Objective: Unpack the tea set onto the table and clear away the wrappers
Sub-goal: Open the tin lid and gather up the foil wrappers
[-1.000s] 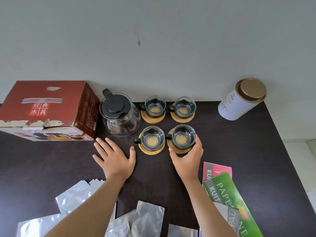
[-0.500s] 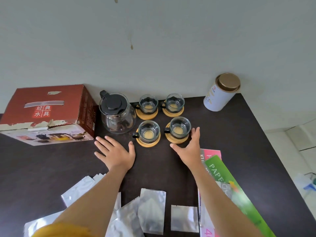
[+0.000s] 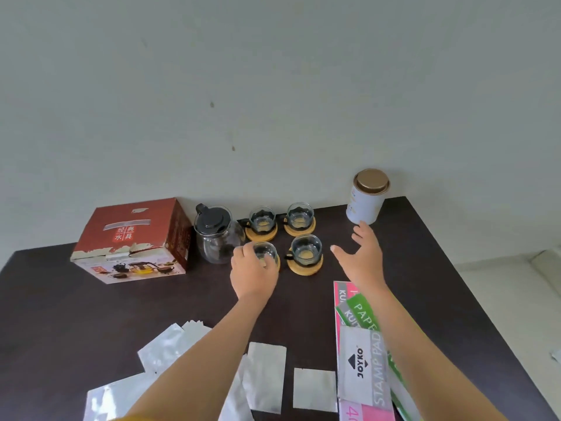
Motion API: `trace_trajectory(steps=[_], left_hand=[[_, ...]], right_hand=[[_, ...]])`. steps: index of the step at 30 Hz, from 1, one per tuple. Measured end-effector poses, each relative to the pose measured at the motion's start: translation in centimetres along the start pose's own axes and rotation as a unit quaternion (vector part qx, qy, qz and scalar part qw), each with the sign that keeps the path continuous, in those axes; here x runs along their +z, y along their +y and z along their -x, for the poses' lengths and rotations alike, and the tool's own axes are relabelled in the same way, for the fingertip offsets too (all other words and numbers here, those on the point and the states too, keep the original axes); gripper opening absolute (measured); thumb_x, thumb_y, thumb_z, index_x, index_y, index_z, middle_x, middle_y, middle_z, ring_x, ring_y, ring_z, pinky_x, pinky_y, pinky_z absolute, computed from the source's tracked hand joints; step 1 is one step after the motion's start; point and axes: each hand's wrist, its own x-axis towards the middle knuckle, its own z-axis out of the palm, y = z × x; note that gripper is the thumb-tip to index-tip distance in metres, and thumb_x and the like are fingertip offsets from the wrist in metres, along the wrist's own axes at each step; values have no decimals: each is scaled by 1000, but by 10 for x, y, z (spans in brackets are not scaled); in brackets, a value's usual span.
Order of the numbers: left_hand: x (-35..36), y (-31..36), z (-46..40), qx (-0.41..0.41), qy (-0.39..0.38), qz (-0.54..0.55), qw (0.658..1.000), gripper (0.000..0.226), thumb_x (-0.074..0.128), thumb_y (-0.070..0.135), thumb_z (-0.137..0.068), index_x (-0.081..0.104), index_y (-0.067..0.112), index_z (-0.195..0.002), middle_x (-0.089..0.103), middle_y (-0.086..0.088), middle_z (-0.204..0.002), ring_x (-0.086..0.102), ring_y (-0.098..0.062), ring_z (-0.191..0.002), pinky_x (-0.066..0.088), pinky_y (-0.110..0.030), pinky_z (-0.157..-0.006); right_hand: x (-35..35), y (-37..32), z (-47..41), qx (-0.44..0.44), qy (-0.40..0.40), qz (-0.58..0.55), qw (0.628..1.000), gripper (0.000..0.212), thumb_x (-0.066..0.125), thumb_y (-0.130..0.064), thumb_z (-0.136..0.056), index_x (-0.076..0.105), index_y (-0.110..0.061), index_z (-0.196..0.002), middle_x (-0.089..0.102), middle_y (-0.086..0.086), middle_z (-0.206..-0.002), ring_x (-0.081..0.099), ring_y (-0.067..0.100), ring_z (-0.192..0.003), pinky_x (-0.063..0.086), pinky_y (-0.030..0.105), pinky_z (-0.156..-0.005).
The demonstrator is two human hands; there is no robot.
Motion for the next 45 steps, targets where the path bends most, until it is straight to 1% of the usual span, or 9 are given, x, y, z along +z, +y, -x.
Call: trace_trajectory(steps=[5, 10, 14, 17, 24, 27, 30, 38, 45], left_hand=[[35, 82, -1, 133, -4, 53, 990, 49, 63, 31, -85, 50, 9, -127, 50, -7, -124, 50, -24, -114, 48, -38, -84], [79, 140, -11, 182, -61, 61, 979, 67, 69, 43, -79, 44, 11, -132, 46, -5, -128, 44, -21, -120, 44, -33, -94], [116, 171, -36, 159, -121, 70, 977, 89, 72, 52, -73, 32, 12, -141, 38, -4, -137, 36, -20, -130, 37, -31, -99], [145, 186, -57, 128, -155, 74, 977, 99, 77, 50, -69, 25, 11, -144, 35, -6, -142, 34, -22, -132, 40, -35, -97], [199, 200, -90, 65, -162, 120, 977, 92, 77, 37, -69, 26, 12, -141, 36, -5, -137, 40, -21, -125, 45, -39, -98], [211, 201, -97, 106, -138, 96, 980, 76, 69, 36, -74, 32, 13, -136, 39, -3, -131, 40, -19, -120, 38, -25, -88], [213, 200, -100, 107, -134, 99, 980, 70, 68, 37, -72, 37, 15, -130, 42, -2, -127, 43, -18, -114, 39, -26, -84], [182, 179, -105, 110, -96, 123, 982, 94, 83, 57, -54, 38, 17, -127, 47, -2, -123, 51, -16, -110, 52, -31, -86], [166, 161, -114, 139, -109, 73, 982, 95, 83, 56, -54, 38, 15, -128, 49, -2, -123, 52, -18, -110, 52, -30, -84]], right_hand=[[-43, -16, -43, -70, 44, 13, 997, 59, 73, -14, -82, 48, -10, -135, 52, 8, -130, 51, 20, -121, 41, 26, -97], [-68, -19, -94, -71, 63, 61, 994, 47, 69, -18, -81, 56, -9, -126, 56, 8, -125, 52, 21, -118, 44, 31, -98], [-63, -13, -144, -47, 44, 107, 992, 45, 66, -38, -72, 62, -15, -111, 62, 4, -110, 58, 23, -107, 52, 33, -85], [-55, -11, -170, -68, 45, 151, 985, 55, 71, -36, -77, 56, -12, -124, 55, 6, -123, 49, 23, -117, 47, 33, -91], [-39, 9, -206, -102, 58, 270, 956, 65, 73, -45, -74, 51, -16, -128, 51, 4, -128, 45, 24, -116, 46, 35, -92], [-38, 12, -208, -110, 80, 236, 962, 63, 76, -41, -72, 53, -16, -126, 52, 4, -125, 43, 22, -114, 46, 34, -92], [-45, 10, -200, -129, 118, 158, 972, 60, 78, -35, -70, 55, -16, -122, 53, 3, -123, 43, 21, -114, 42, 29, -93], [-64, 68, -116, -80, 207, 127, 967, 67, 86, -25, -63, 55, -10, -121, 57, 9, -123, 49, 23, -113, 27, -3, -86], [-25, 100, -79, -8, 91, 153, 984, 68, 87, -20, -62, 54, -17, -121, 54, 2, -127, 46, 20, -120, 35, 21, -90]])
